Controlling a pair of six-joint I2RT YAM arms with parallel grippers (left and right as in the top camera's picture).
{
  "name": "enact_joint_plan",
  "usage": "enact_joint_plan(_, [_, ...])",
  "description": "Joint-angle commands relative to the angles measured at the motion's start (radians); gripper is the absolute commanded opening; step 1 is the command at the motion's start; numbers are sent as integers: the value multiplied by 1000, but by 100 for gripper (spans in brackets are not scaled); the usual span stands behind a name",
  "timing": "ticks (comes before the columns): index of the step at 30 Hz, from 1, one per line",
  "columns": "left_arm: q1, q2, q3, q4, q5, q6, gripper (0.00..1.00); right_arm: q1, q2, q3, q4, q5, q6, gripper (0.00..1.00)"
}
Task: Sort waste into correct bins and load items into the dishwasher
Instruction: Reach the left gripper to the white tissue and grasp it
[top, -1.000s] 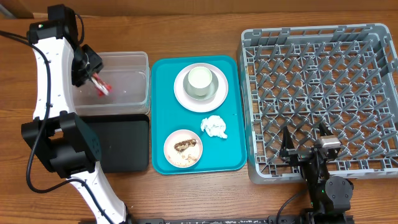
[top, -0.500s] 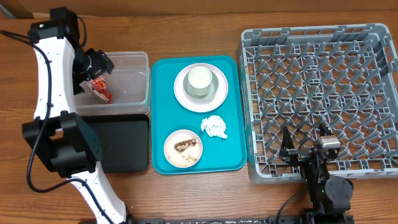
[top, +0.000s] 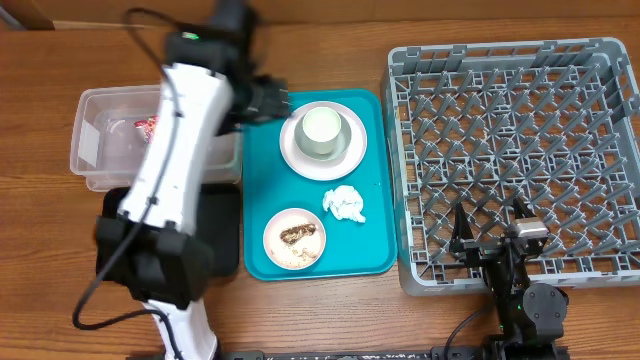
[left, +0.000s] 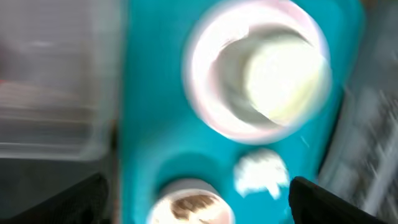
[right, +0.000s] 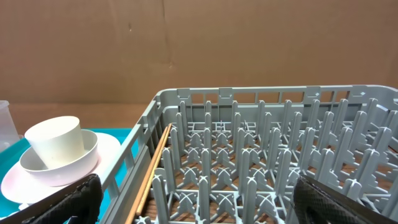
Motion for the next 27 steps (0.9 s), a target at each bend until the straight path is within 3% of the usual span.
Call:
enact_joint_plan(1, [-129,-16,-19,-2,-7,37,93,6,-10,-10,8,2,0,100])
enact_joint_plan(10, [-376,21,-60,11,-254,48,89,6,-10,-10,8,2,-1,100])
enact_joint_plan(14, [-396,32,-114,76,-241,76,82,6,-10,-10,8,2,0,100])
enact_joint_plan(27, [-396,39,-390,314,-174,89,86,6,-10,-10,8,2,0,100])
